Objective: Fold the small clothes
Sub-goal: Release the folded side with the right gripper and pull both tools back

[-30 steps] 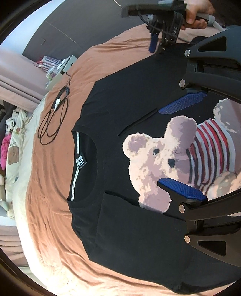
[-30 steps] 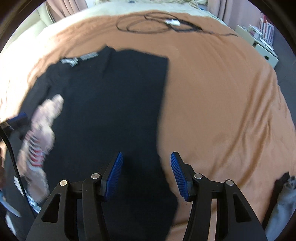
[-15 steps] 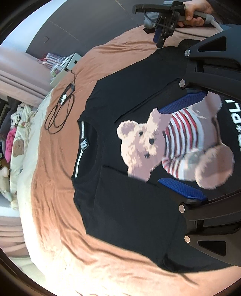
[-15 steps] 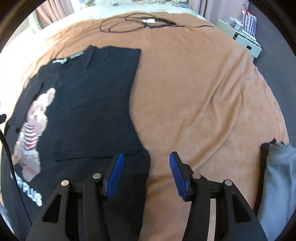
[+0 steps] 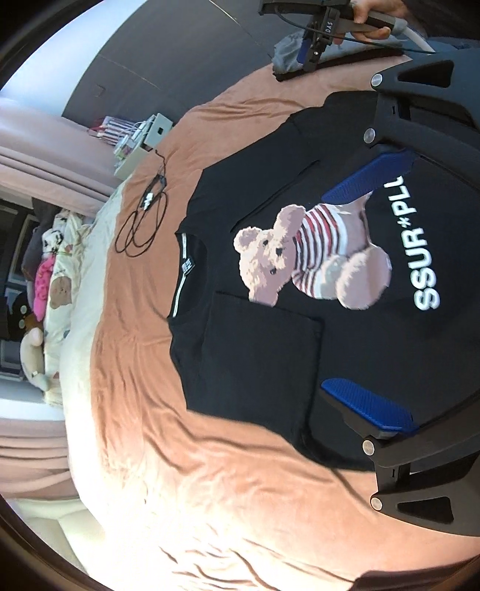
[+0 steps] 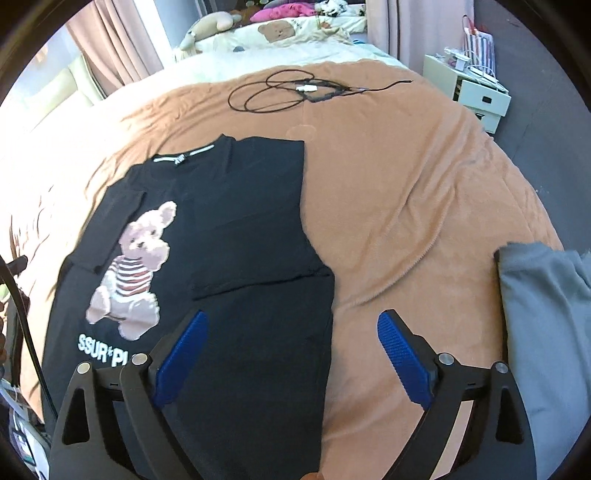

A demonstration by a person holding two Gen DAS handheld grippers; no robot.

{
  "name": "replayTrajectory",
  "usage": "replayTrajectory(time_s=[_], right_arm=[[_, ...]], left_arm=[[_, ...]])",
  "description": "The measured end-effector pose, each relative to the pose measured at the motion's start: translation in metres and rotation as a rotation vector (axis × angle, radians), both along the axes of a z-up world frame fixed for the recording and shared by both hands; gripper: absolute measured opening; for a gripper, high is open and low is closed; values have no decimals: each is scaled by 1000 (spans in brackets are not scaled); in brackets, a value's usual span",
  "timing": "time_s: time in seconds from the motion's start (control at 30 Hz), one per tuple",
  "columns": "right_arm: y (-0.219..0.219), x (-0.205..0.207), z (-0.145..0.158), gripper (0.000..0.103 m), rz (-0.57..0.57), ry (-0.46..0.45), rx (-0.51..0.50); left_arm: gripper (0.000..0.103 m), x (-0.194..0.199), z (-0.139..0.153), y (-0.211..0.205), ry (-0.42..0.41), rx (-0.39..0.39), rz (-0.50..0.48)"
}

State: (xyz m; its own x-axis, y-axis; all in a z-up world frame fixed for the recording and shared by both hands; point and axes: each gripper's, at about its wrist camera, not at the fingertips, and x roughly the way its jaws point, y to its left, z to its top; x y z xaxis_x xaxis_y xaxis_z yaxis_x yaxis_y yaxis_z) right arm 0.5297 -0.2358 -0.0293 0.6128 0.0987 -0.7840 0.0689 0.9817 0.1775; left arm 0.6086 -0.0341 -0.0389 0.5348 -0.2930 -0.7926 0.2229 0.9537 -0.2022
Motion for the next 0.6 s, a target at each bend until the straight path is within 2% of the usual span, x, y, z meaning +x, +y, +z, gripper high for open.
replayTrajectory(time_s=[0.27,0.6], right_arm=[[3,-64,18,93,-29,-43,-1],[1,-134,19,93,-67,-74,3]], left_arm=[[96,-55,18,51,-47,-4,45],[96,-128,13,89,-70,32,89]])
